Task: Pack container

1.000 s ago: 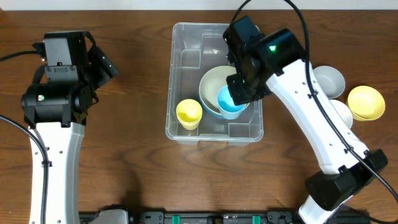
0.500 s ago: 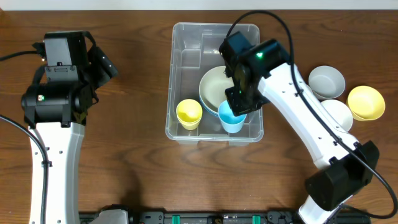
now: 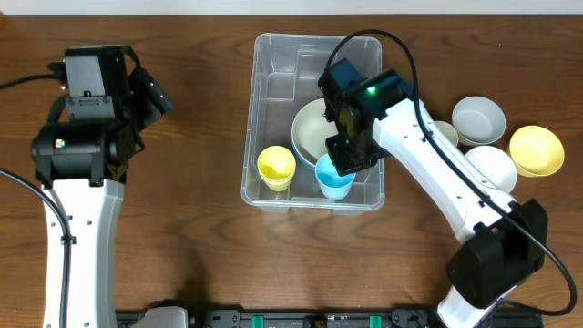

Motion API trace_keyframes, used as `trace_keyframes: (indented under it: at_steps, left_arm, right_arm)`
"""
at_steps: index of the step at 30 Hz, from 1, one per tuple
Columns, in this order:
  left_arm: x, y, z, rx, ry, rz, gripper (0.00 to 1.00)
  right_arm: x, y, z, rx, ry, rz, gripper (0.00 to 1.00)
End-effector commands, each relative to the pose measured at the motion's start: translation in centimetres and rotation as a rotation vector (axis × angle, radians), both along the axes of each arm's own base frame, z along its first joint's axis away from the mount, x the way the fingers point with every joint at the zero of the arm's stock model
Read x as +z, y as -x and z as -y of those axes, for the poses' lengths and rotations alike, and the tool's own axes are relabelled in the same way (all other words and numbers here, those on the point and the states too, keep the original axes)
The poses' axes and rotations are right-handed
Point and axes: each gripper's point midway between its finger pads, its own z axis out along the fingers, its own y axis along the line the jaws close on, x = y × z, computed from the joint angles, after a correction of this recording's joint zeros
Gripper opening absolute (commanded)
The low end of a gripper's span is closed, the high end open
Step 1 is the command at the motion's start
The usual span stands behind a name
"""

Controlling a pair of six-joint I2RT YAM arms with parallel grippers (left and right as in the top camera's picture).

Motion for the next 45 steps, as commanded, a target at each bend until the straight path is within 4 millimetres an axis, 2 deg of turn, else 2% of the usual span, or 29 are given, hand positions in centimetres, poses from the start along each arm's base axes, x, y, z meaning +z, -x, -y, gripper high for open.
trace_keyframes:
  at_steps: [1, 15, 24, 35, 45]
  left_arm:
    - [0.3, -0.1, -0.4, 0.015, -0.011, 0.005, 0.98]
    - [0.3, -0.1, -0.4, 0.015, -0.011, 0.005, 0.98]
    - [0.3, -0.1, -0.4, 0.015, -0.011, 0.005, 0.98]
    - [0.3, -0.1, -0.4, 0.015, -0.011, 0.005, 0.98]
    - [0.3, -0.1, -0.4, 0.015, -0.011, 0.005, 0.98]
  right_arm:
    - [0.0, 0.3, -0.5, 0.035, -0.019, -0.003, 0.01]
    - [-0.1, -0.9, 1.0, 0.000, 0.016, 0.028, 0.01]
    - [-1.5, -2.9, 1.5, -0.024, -0.011, 0.078, 0.01]
    - [-1.0, -6.1, 0.5, -0.003, -0.063, 0.203, 0.01]
    - [-0.3, -8.7, 1.3, -0.022, -0.006, 0.326, 0.01]
